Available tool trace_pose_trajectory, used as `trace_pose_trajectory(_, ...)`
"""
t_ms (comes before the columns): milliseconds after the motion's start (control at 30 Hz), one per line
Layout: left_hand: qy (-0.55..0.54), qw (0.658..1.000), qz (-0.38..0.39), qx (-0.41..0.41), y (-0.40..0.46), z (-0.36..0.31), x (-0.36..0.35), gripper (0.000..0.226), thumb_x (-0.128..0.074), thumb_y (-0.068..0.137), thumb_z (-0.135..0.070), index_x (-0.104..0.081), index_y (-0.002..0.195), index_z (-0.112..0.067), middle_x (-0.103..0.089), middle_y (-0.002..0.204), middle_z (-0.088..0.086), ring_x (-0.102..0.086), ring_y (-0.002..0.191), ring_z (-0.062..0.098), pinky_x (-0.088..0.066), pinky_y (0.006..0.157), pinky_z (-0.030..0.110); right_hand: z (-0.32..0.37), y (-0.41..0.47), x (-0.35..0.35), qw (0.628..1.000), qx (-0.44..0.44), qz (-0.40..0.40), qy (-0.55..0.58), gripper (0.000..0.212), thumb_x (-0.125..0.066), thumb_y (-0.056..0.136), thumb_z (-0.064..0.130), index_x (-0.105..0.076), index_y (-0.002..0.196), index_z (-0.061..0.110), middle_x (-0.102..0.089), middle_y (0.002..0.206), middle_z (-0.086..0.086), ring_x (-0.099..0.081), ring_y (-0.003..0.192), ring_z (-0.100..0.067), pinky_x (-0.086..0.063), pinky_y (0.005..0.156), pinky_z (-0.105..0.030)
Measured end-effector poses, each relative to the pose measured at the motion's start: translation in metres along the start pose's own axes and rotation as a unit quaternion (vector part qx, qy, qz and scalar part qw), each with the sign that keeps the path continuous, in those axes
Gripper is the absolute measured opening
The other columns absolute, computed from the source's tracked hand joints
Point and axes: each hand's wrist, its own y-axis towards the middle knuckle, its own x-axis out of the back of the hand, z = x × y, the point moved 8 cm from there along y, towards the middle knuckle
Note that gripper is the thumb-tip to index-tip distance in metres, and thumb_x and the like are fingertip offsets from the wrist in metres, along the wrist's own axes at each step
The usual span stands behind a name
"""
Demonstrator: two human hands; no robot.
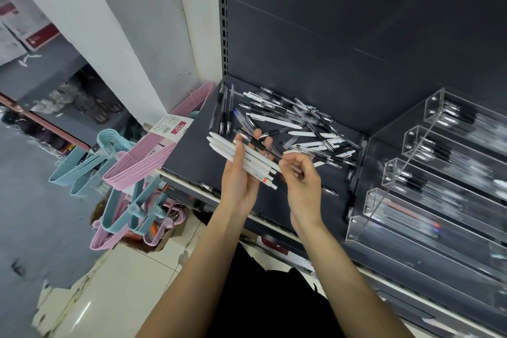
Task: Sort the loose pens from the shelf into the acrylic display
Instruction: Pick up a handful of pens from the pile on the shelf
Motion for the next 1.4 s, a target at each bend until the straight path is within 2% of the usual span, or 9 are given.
trace_pose_trajectory(233,0.024,0.998,0.039,0.032,-0.004,0.021,-0.009,0.027,-0.034,0.103,-0.018,-0.056,0.118,-0.018,-0.066,0.113,0.001,-0.063,0.104,0.018,-0.05,0.096,0.038,0.002,-0.003,-0.013,1.0,-0.023,0.001,-0.003,0.02,-0.048,0.08,0.021,-0.054,0.079,0.04,-0.056,0.11,-0.014,-0.058,0.099,-0.025,-0.051,0.083,-0.041)
trace_pose_trajectory(333,0.019,0.998,0.06,0.022,-0.003,0.016,-0.014,0.025,-0.037,0.101,-0.015,-0.051,0.122,-0.013,-0.063,0.104,0.002,-0.063,0.1,0.016,-0.051,0.093,0.035,0.009,-0.006,-0.009,0.999,-0.007,0.007,0.035,0.021,-0.048,0.087,0.012,-0.052,0.089,0.033,-0.054,0.105,-0.009,-0.055,0.093,-0.015,-0.047,0.077,-0.028)
trace_pose_trajectory(433,0.017,0.998,0.052,0.013,-0.004,0.011,-0.022,0.031,-0.04,0.099,-0.015,-0.046,0.129,-0.009,-0.065,0.103,0.003,-0.066,0.098,0.016,-0.054,0.089,0.035,0.015,-0.01,0.01,0.996,0.011,-0.004,0.09,0.019,-0.044,0.097,0.009,-0.051,0.108,0.022,-0.053,0.111,0.003,-0.052,0.101,-0.001,-0.04,0.088,-0.011)
trace_pose_trajectory(533,0.039,0.997,0.056,0.022,-0.014,0.024,-0.038,0.026,-0.04,0.099,-0.015,-0.052,0.122,-0.012,-0.069,0.104,0.001,-0.066,0.101,0.016,-0.052,0.094,0.037,0.017,-0.017,0.023,0.983,0.006,-0.005,0.183,0.029,-0.044,0.093,0.03,-0.05,0.121,0.027,-0.051,0.132,0.005,-0.046,0.123,-0.005,-0.036,0.105,-0.023)
trace_pose_trajectory(700,0.116,0.989,0.08,0.053,-0.046,0.073,-0.072,0.03,-0.037,0.101,-0.016,-0.066,0.105,-0.015,-0.071,0.103,0.001,-0.066,0.102,0.012,-0.051,0.095,0.031,0.026,-0.027,0.064,0.963,0.023,-0.014,0.269,0.035,-0.044,0.094,0.04,-0.049,0.126,0.027,-0.05,0.136,0.003,-0.048,0.125,-0.007,-0.04,0.103,-0.028)
trace_pose_trajectory(833,0.151,0.983,0.087,0.063,-0.067,0.12,-0.094,0.03,-0.036,0.101,-0.015,-0.062,0.117,-0.009,-0.071,0.108,0.003,-0.066,0.105,0.012,-0.054,0.084,0.026,0.032,-0.034,0.148,0.989,0.105,-0.059,0.082,0.024,-0.049,0.094,0.03,-0.058,0.115,0.023,-0.062,0.116,0.004,-0.057,0.109,-0.006,-0.045,0.093,-0.023)
trace_pose_trajectory(1000,0.184,0.975,0.102,0.074,-0.109,0.205,-0.124,0.029,-0.038,0.1,-0.015,-0.059,0.119,-0.009,-0.07,0.112,0.003,-0.063,0.111,0.015,-0.053,0.091,0.029,0.042,-0.042,0.255,0.961,0.209,-0.046,-0.178,0.012,-0.069,0.085,0.021,-0.067,0.096,0.018,-0.065,0.089,0.006,-0.057,0.078,-0.003,-0.04,0.07,-0.01)
trace_pose_trajectory(1167,0.22,0.97,0.095,0.047,-0.143,0.271,-0.142,0.031,-0.037,0.101,-0.012,-0.05,0.129,-0.011,-0.068,0.114,0.002,-0.064,0.108,0.016,-0.051,0.097,0.035,0.042,-0.047,0.342,0.946,0.215,0.001,-0.241,0.009,-0.071,0.083,0.018,-0.069,0.09,0.016,-0.066,0.083,0.005,-0.054,0.071,-0.004,-0.039,0.065,-0.01)
trace_pose_trajectory(1400,0.152,0.988,0.016,-0.004,-0.141,0.269,-0.124,0.031,-0.035,0.103,-0.01,-0.045,0.133,-0.008,-0.059,0.129,0.017,-0.067,0.097,0.016,-0.052,0.094,0.032,0.072,-0.021,0.438,0.885,0.279,-0.069,-0.366,0.01,-0.069,0.085,0.018,-0.072,0.093,0.013,-0.066,0.086,0.002,-0.053,0.07,-0.006,-0.039,0.068,-0.01)
